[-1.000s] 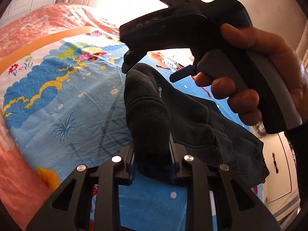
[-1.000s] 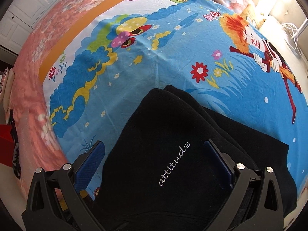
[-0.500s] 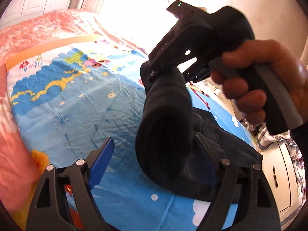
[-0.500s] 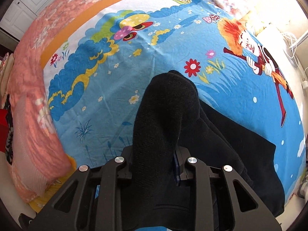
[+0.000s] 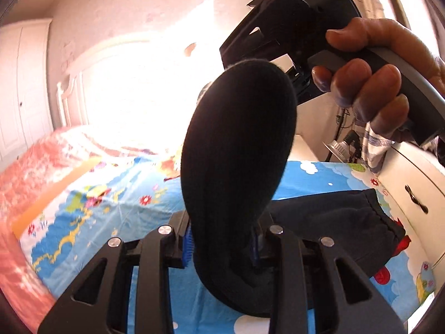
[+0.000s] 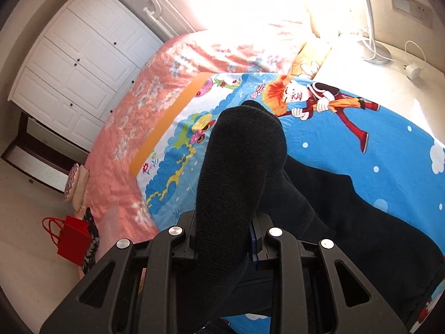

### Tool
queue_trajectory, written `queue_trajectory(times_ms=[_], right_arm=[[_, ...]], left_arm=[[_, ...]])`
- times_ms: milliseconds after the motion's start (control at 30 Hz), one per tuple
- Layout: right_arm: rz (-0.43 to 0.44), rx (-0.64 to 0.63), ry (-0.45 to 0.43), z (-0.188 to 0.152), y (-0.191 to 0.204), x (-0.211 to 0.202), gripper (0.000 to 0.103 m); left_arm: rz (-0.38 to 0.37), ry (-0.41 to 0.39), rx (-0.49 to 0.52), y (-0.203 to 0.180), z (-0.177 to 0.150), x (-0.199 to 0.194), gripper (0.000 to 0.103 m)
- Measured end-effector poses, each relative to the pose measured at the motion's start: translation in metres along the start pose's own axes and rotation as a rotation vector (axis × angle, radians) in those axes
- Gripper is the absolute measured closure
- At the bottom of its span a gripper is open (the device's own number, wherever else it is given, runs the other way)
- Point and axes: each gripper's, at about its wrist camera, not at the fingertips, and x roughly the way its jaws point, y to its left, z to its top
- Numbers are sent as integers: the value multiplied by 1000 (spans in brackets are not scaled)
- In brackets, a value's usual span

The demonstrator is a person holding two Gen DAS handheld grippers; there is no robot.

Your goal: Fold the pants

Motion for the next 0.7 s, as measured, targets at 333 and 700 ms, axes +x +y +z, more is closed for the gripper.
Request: queue_trajectory(times_ms=[333,700], right_arm=[[-87,249,-96,-107,-231,-94,76],[-62,379,-133,-143,-304,-71,40]], left_arm=[[-174,5,514,-231,-47,36,73],[-130,-30,744,-282,-114,48,49]])
